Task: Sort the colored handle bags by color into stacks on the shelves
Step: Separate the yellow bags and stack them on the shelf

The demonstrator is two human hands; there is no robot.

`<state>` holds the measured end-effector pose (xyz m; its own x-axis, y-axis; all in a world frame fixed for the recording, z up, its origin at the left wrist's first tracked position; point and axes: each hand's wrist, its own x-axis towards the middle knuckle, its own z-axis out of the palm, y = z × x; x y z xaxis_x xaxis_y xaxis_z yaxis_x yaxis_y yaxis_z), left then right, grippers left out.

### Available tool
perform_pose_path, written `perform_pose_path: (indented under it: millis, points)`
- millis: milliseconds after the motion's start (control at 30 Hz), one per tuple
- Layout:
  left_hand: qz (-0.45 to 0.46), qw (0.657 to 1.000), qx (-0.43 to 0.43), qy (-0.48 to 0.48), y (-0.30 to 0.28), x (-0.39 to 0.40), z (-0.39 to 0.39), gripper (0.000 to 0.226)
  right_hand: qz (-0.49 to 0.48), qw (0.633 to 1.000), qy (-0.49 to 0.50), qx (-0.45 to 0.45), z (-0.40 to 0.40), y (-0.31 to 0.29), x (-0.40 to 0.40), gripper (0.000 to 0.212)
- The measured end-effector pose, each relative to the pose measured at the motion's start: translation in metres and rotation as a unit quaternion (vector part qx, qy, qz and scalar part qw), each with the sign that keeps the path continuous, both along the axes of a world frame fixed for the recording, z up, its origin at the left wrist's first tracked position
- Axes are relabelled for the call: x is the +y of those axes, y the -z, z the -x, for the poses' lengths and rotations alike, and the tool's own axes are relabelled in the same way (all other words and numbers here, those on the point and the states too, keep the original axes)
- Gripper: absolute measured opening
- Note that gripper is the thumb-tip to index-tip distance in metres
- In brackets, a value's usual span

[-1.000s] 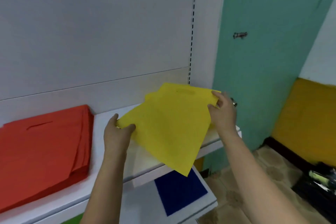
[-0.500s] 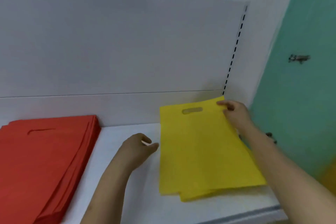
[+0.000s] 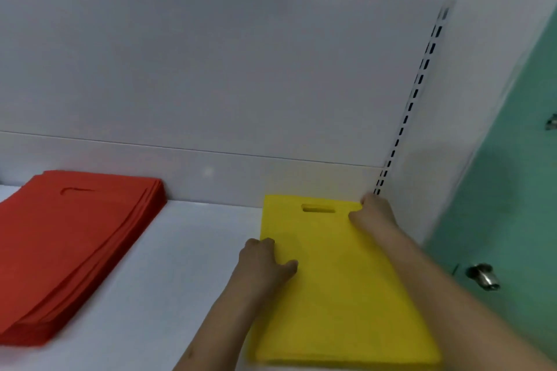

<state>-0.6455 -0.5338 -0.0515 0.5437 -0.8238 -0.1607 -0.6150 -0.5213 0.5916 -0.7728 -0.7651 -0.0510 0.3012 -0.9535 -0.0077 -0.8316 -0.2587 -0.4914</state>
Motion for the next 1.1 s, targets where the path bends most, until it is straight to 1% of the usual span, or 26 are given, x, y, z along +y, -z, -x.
perform_pose_path:
  millis: [33, 100, 167, 200, 267, 333, 467, 500, 567, 633, 733, 867, 967, 1100]
  points:
    - [0.003, 1.000, -0.010, -0.007, 0.003, -0.002, 0.004, 0.063, 0.000, 1.000, -0.019, 0.016, 0.000, -0.001, 0.000, 0.035]
    - [0.012, 0.999, -0.028, -0.020, 0.009, -0.004, 0.009, 0.063, 0.028, 0.996, -0.045, 0.071, 0.002, -0.009, 0.005, 0.030]
    - [0.038, 0.998, -0.035, -0.034, 0.015, -0.003, 0.010, 0.064, 0.091, 0.986, -0.060, 0.123, 0.002, -0.021, 0.015, 0.022]
    - [0.058, 0.997, -0.031, -0.040, 0.018, -0.001, 0.008, 0.064, 0.131, 0.980, -0.069, 0.132, 0.000, -0.029, 0.022, 0.021]
    - [0.102, 0.993, -0.002, -0.057, 0.021, 0.005, 0.001, 0.065, 0.205, 0.969, -0.091, 0.107, -0.013, -0.043, 0.038, 0.025]
    - [0.148, 0.985, 0.025, -0.086, 0.020, 0.018, -0.006, 0.064, 0.230, 0.963, -0.125, 0.058, -0.036, -0.053, 0.057, 0.032]
    - [0.221, 0.967, -0.008, -0.123, 0.009, 0.075, -0.026, 0.062, 0.153, 0.959, -0.232, -0.050, -0.100, -0.064, 0.111, 0.046]
    - [0.235, 0.962, -0.035, -0.133, 0.005, 0.095, -0.036, 0.061, 0.142, 0.953, -0.254, -0.078, -0.120, -0.066, 0.128, 0.049]
    - [0.251, 0.948, -0.115, -0.161, -0.004, 0.137, -0.062, 0.058, 0.140, 0.940, -0.285, -0.123, -0.163, -0.072, 0.165, 0.051]
    - [0.262, 0.930, -0.180, -0.184, -0.013, 0.183, -0.093, 0.055, 0.147, 0.930, -0.297, -0.158, -0.211, -0.078, 0.209, 0.053]
    - [0.279, 0.909, -0.216, -0.221, -0.025, 0.257, -0.144, 0.050, 0.142, 0.915, -0.322, -0.197, -0.288, -0.083, 0.285, 0.054]
    - [0.294, 0.880, -0.216, -0.303, -0.034, 0.357, -0.217, 0.044, 0.109, 0.899, -0.372, -0.205, -0.380, -0.082, 0.383, 0.056]
    - [0.273, 0.873, -0.219, -0.341, -0.036, 0.419, -0.268, 0.045, 0.112, 0.889, -0.401, -0.193, -0.431, -0.078, 0.441, 0.056]
    - [0.235, 0.875, -0.216, -0.364, -0.038, 0.469, -0.322, 0.048, 0.119, 0.886, -0.419, -0.159, -0.482, -0.073, 0.475, 0.043]
